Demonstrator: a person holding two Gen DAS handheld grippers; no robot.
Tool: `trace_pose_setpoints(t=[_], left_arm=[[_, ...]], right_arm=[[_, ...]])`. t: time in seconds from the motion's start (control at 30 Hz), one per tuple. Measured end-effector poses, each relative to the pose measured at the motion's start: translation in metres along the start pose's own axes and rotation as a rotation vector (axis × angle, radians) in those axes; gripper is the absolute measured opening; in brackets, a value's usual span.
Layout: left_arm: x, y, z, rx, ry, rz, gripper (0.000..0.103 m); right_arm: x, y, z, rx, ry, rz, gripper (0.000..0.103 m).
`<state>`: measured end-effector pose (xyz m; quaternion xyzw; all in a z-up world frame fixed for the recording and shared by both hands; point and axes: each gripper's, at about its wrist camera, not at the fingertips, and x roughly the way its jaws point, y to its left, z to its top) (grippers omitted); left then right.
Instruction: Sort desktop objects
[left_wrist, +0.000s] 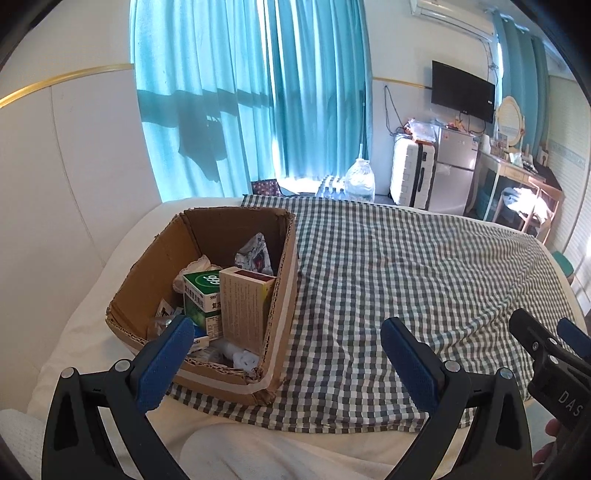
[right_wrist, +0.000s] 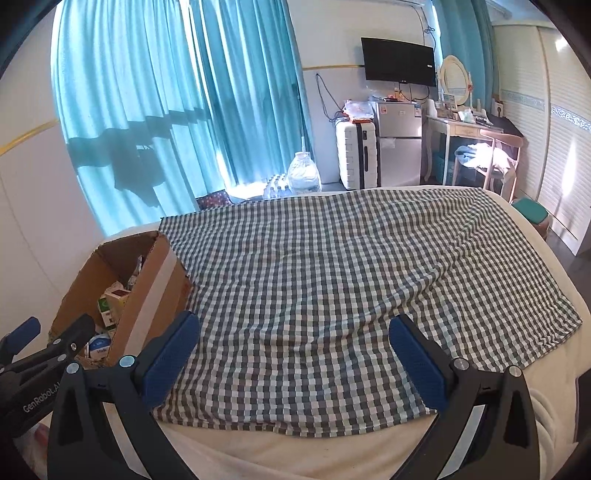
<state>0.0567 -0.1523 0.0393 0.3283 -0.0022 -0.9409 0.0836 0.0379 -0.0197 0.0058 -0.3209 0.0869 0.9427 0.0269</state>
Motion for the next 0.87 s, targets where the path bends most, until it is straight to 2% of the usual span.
trace_pose_setpoints(t=[0.13,0.23,0.6,0.67,0.77,0.87], left_arm=[[0.002,0.006,0.0,-0.014,0.009,0.002,0.103],[0.003,0.009,-0.001,-0.018,0.022,-0.027,0.103],[0.003,0.014,-0.004,-0.037,0.033,-0.014,0.103],[0.0,0.014,-0.005,-0.044,0.025,0.008,0.103],[-0.006,0.012,-0.006,-0.02,-0.001,-0.032,0.103],[-0.009,0.009,-0.005,-0.006,-0.017,-0.016,0.103]], right_arm=[[0.002,0.003,-0.002,-0.013,0.002,-0.01,0.103],[0.002,0.007,-0.003,-0.028,-0.002,-0.018,0.103],[0.003,0.019,-0.006,-0.065,-0.001,-0.025,0.103],[0.003,0.021,-0.007,-0.07,0.002,-0.023,0.103],[0.004,0.023,-0.008,-0.078,0.008,-0.029,0.103],[0.006,0.025,-0.008,-0.075,0.008,-0.029,0.103]])
